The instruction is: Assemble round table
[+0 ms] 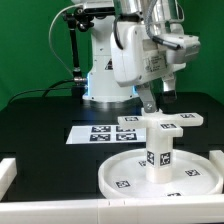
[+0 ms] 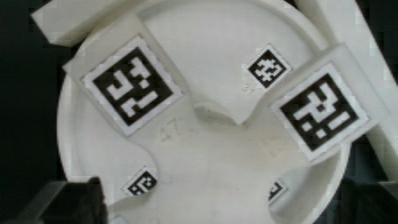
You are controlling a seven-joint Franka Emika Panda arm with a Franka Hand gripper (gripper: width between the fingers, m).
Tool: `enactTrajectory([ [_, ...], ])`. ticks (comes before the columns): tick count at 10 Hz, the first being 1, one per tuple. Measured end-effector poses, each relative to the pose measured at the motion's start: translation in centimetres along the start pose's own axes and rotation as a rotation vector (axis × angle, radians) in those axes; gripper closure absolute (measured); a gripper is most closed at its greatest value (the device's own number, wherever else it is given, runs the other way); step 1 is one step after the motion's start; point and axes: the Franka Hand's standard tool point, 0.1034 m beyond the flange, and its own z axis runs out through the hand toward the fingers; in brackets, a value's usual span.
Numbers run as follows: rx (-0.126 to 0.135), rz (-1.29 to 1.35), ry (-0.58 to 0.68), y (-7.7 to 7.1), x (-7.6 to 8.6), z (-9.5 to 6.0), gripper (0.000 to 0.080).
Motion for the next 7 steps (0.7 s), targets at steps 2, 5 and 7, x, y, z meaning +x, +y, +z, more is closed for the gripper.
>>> enactTrajectory([
  [2, -0.002, -0.060, 0.002, 0.06, 0.05, 0.14, 0.0150],
  [5, -0.090, -0.638, 0.052, -0.05, -0.12, 0.80, 0.0150],
  [7, -0.158, -1.005, 0.008, 0.00, -0.07, 0.90, 0.0150],
])
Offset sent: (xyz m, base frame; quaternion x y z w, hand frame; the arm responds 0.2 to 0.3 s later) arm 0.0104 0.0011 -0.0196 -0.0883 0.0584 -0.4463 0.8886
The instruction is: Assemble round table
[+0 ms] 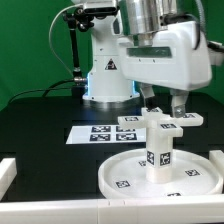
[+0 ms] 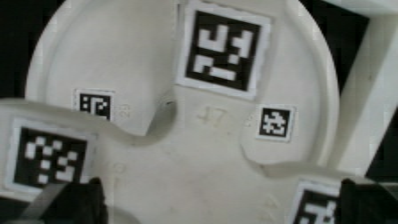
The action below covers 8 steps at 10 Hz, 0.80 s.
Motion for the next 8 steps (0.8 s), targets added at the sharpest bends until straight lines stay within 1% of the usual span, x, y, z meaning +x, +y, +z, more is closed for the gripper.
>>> enactTrajectory([
  [1, 0.009, -0.001, 0.013, -0.25, 0.32, -0.05, 0.0150],
  [3, 0.008, -0.153, 0.019, -0.24, 0.45, -0.06, 0.0150],
  [4, 0.008, -0.185, 0.019, -0.23, 0.45, -0.05, 0.0150],
  [6, -0.002, -0.358, 0.026, -0.15, 0.57, -0.08, 0.0150],
  [7, -0.023, -0.518, 0.040, -0.14, 0.60, -0.22, 0.0150],
  [8, -0.034, -0.676, 0.049, -0.22, 0.56, -0.32, 0.0150],
])
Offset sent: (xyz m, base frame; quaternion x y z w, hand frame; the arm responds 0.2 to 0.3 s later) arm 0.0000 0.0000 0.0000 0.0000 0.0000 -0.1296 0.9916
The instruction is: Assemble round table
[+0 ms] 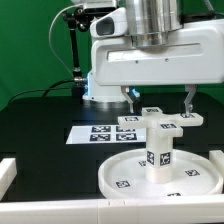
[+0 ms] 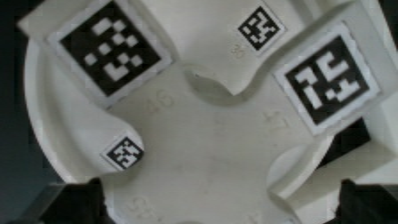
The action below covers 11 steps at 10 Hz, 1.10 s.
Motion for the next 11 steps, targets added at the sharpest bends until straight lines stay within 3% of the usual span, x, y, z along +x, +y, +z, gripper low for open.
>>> enactTrajectory([
  [2, -0.040, -0.325, -0.033, -0.21, -0.35, 0.10, 0.0150],
  [5, -0.044, -0.447, -0.030, 0.02, -0.06, 0.09, 0.0150],
  [11, -0.063, -0.958, -0.054, 0.00, -0.65, 0.15, 0.0150],
])
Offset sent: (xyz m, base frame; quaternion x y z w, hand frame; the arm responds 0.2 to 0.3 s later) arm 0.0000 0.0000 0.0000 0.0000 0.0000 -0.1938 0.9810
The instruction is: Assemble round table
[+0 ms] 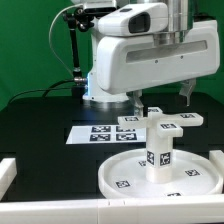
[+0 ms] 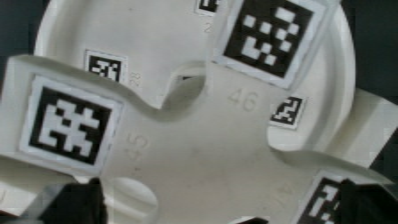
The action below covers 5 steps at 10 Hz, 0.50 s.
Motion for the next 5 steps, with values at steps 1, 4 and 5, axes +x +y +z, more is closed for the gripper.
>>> enactTrajectory([
  [1, -0.007, -0.072, -0.008, -0.07, -0.08, 0.09, 0.0150],
  [4, -0.010, -0.104, -0.027, -0.17, -0.38, 0.85, 0.0150],
  [5, -0.012, -0.110, -0.034, -0.02, -0.33, 0.91, 0.0150],
])
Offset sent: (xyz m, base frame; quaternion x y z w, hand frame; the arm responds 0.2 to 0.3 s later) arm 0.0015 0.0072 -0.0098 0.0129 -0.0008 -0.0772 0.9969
